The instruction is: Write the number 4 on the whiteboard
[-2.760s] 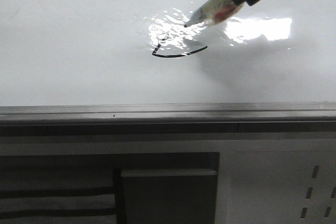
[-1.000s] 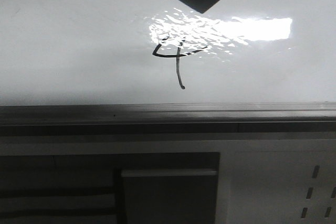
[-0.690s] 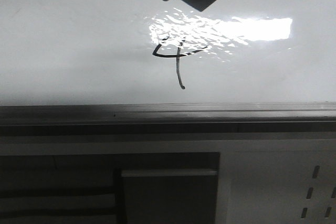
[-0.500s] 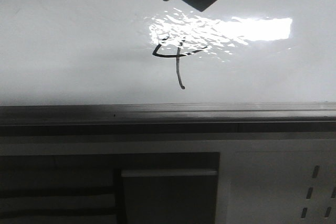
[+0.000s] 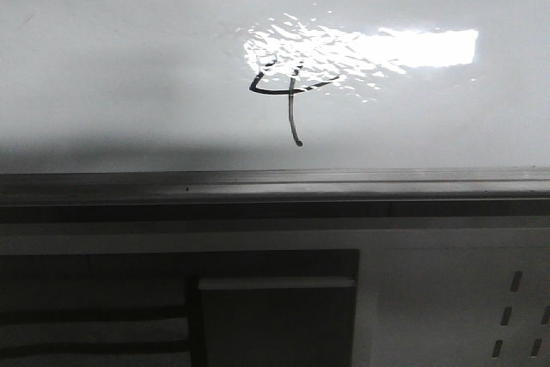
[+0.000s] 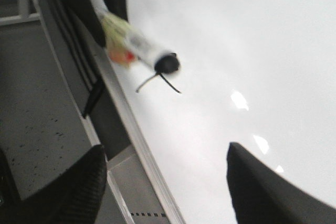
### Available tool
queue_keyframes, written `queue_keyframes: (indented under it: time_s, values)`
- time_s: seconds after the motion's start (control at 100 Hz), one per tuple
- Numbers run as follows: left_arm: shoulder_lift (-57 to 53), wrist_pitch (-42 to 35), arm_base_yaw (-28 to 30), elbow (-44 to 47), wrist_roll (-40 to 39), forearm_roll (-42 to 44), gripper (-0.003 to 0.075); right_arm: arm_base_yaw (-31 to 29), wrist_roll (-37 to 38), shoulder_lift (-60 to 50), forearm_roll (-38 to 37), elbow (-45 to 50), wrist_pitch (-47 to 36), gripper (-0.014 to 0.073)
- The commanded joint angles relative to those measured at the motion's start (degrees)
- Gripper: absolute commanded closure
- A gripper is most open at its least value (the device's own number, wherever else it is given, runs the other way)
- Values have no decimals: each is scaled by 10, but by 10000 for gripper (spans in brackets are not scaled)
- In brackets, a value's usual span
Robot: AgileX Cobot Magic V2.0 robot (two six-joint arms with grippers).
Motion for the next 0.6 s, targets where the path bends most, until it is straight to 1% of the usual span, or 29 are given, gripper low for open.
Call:
queue_keyframes:
  time_s: [0.0,0.03,0.08,0.16,0.24,0.31,0.36,0.41,0.49,0.59]
  values:
    - [-45,-8,27,-11,-129,69,741,-1,109,-31,-70,-18,-13,158]
    - [-54,0,37,-6,-182,95,741,-1,128,-40,-85,-18,-6,158]
    - [-72,11,53,8,-245,133,741,-1,145,-49,-102,-18,7,158]
    - [-111,7,80,54,-316,177,741,-1,147,-57,-110,-16,16,158]
    - [-150,-29,105,111,-391,207,741,-1,147,-60,-110,-10,16,158]
    - [-186,-72,129,168,-436,225,741,-1,147,-60,-110,-1,13,158]
    - [-205,-110,150,206,-457,229,741,-1,147,-60,-110,10,9,158]
    - [-219,-148,173,242,-459,223,741,-1,147,-60,-110,18,5,158]
    - [-224,-214,202,290,-459,184,741,-1,147,-60,-110,28,0,158]
    - [-210,-281,231,318,-459,145,741,-1,147,-60,-110,40,-2,158]
